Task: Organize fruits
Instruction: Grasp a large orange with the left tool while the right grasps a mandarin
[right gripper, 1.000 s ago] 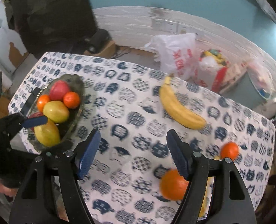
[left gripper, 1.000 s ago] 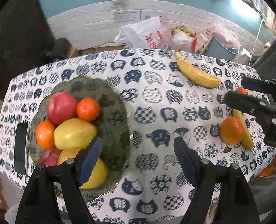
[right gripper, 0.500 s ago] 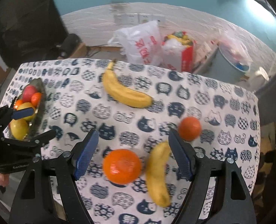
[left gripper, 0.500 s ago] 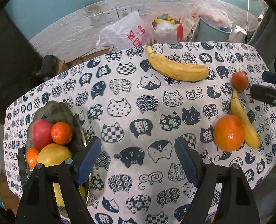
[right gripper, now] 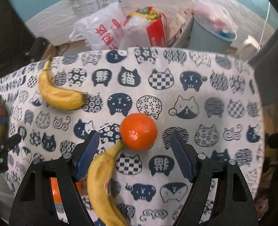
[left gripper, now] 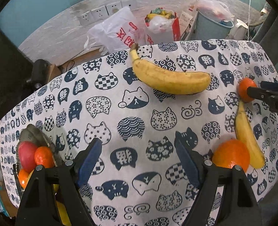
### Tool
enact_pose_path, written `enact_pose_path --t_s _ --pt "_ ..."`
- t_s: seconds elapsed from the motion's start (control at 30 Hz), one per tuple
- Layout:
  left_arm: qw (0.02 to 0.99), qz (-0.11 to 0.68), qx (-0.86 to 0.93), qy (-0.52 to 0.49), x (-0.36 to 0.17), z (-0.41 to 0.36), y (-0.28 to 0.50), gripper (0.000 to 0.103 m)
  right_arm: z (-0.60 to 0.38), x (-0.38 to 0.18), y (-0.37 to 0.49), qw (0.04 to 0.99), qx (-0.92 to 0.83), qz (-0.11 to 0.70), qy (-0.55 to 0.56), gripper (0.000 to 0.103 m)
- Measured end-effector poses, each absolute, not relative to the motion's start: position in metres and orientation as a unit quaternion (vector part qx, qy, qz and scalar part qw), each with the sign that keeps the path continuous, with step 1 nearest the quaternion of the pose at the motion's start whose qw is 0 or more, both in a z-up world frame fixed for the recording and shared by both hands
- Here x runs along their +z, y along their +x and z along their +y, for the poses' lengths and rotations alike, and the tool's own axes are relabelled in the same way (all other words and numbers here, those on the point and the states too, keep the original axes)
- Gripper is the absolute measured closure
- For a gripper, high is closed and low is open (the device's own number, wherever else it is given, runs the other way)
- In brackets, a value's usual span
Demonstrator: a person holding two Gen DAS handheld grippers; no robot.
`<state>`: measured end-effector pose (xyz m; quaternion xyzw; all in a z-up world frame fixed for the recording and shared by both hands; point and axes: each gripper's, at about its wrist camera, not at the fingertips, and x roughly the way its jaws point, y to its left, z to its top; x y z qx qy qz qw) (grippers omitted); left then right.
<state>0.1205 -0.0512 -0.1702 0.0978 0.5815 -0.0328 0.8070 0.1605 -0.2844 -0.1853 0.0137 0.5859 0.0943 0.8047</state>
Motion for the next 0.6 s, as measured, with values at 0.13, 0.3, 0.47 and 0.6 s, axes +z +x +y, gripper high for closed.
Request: enact_pose_path --t_s 0.13,0.3,0.47,0.6 --pt "0.8 0.593 -0.038 0.083 -0.178 -0.053 0.128 0.021 -0.283 -0.203 0.167 0.799 0.091 0.595 0.009 0.026" --pt "0.797 0.597 -0.048 0.083 -0.182 -0.06 0.13 0.021 -0.283 -0.215 0.172 0.795 0.091 0.6 0.01 0.05" --pt "0.795 0.6 -0.07 0.061 -0.177 -0.068 0.125 0.021 -0.282 -0.217 0.172 0.795 0.09 0.6 0.001 0.054" --pt "0.789 0.606 -0.097 0.034 -0.171 -0.078 0.116 0.02 -0.283 -0.203 0.164 0.804 0.089 0.588 0.008 0.054"
